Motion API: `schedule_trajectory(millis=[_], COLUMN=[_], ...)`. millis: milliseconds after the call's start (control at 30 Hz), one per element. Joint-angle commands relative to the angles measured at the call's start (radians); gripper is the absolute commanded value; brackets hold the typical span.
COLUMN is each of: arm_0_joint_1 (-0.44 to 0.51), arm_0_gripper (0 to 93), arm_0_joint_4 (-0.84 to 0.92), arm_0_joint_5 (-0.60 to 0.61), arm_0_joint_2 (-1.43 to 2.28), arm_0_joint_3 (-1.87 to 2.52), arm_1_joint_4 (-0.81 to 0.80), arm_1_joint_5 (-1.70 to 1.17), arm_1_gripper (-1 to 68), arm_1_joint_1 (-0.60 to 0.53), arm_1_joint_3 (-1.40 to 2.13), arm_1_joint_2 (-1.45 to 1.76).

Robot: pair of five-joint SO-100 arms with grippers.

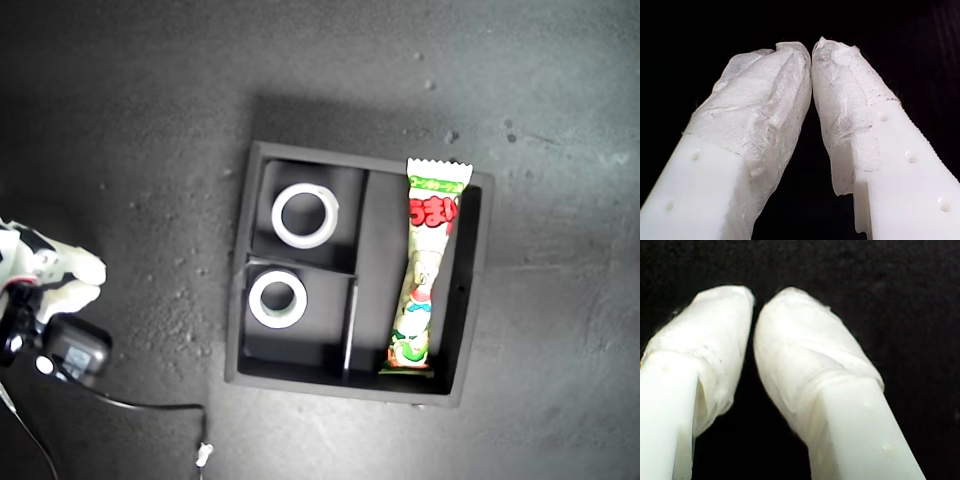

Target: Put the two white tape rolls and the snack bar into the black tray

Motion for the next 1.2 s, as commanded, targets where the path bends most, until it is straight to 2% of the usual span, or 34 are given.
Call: schedule_trajectory(millis=[0, 233, 467, 667, 767, 833, 900, 1000, 1067, 1167], arm_0_joint_1=[0.008, 0.014, 0.014, 0.014, 0.026, 0.038, 0.037, 0.011, 0.008, 0.009], arm_0_gripper=[0.0, 0.0, 0.0, 1.4, 2.5, 0.2, 0.2, 0.2, 0.2, 0.2], arm_0_joint_4=[0.023, 0.143, 0.141, 0.153, 0.216, 0.282, 0.325, 0.325, 0.322, 0.322], arm_0_joint_5=[0.008, -0.009, -0.014, 0.006, -0.057, -0.066, -0.018, 0.192, 0.239, 0.216], arm_0_joint_2=[0.152, 0.408, 0.408, 0.408, 0.408, 0.408, 0.408, 0.408, 0.408, 0.408], arm_0_joint_3=[0.060, 0.187, 0.249, 0.259, 0.259, 0.259, 0.259, 0.259, 0.259, 0.259], arm_1_joint_4=[-0.144, -0.239, -0.341, -0.239, -0.204, -0.106, -0.071, -0.072, -0.074, -0.074], arm_1_joint_5=[0.064, 0.091, 0.067, 0.041, 0.038, 0.121, 0.130, -0.048, -0.077, -0.077], arm_1_gripper=[-0.7, -0.7, -0.7, -0.6, -0.3, -0.2, -0.1, -0.1, -0.1, -0.1], arm_1_joint_1=[-0.023, -0.049, -0.043, -0.002, 0.009, 0.021, 0.029, 0.057, 0.052, 0.032], arm_1_joint_3=[0.541, 1.118, 1.402, 1.404, 1.404, 1.404, 1.404, 1.404, 1.404, 1.404], arm_1_joint_2=[0.265, 0.672, 0.732, 0.738, 0.727, 0.738, 0.738, 0.738, 0.738, 0.738])
